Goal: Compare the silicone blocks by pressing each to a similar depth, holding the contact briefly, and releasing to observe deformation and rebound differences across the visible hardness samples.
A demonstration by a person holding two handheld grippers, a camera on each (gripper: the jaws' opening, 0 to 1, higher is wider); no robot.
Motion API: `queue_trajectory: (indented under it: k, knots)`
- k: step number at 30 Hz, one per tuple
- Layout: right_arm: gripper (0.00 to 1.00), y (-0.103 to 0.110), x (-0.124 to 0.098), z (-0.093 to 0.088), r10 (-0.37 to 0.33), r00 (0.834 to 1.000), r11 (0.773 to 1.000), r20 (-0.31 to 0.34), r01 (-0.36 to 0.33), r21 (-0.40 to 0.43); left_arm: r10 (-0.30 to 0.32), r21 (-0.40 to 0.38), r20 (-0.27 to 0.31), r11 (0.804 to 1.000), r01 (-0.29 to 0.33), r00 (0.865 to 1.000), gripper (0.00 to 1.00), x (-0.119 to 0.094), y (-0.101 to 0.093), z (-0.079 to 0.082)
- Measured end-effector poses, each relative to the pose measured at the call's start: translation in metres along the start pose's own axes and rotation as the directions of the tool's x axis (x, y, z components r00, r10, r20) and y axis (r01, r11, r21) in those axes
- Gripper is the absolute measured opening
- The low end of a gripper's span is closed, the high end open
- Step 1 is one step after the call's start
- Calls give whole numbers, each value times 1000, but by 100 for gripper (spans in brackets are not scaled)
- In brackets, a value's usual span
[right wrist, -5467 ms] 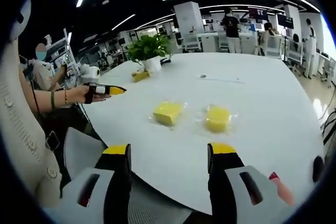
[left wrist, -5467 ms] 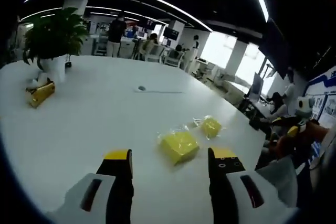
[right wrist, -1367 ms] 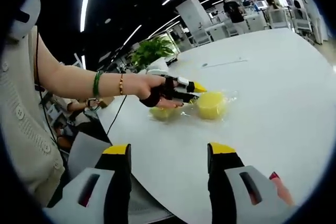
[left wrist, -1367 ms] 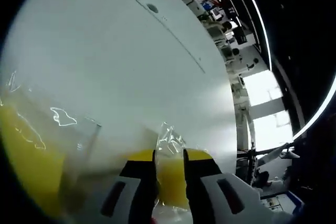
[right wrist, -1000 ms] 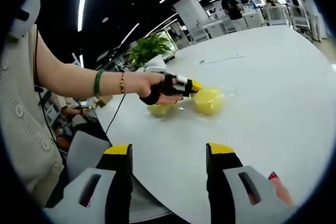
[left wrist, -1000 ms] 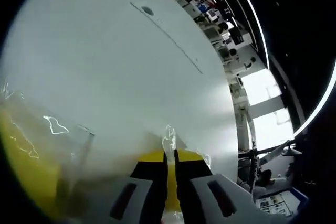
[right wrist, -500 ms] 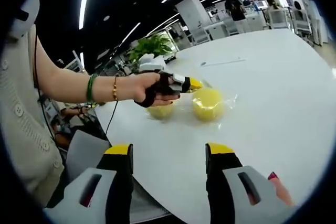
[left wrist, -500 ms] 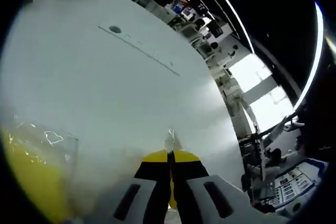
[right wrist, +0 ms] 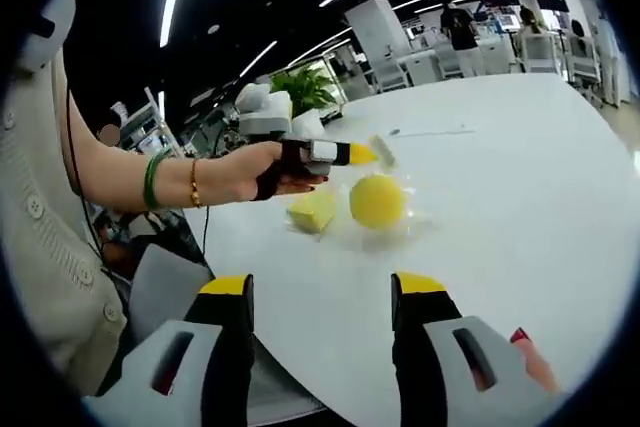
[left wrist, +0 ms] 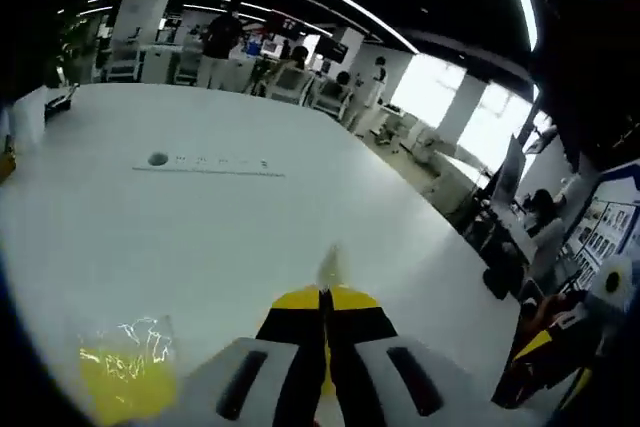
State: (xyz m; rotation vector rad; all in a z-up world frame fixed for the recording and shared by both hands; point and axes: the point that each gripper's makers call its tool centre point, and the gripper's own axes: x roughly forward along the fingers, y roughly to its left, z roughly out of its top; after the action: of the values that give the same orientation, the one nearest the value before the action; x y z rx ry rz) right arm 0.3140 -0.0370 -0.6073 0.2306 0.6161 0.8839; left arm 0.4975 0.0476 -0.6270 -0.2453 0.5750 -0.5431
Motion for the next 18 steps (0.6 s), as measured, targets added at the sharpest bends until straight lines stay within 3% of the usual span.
queue_trajectory:
  k: [6, 18]
  knots:
    - [51, 5, -3, 5, -7, 1000, 1000, 1, 7, -26, -48, 59, -10, 997, 48, 999, 0, -13, -15, 4]
    - [52, 18, -14, 25, -25, 1000, 994, 13, 26, -106, -76, 156, 21, 985, 71, 997, 0, -47, -28, 19]
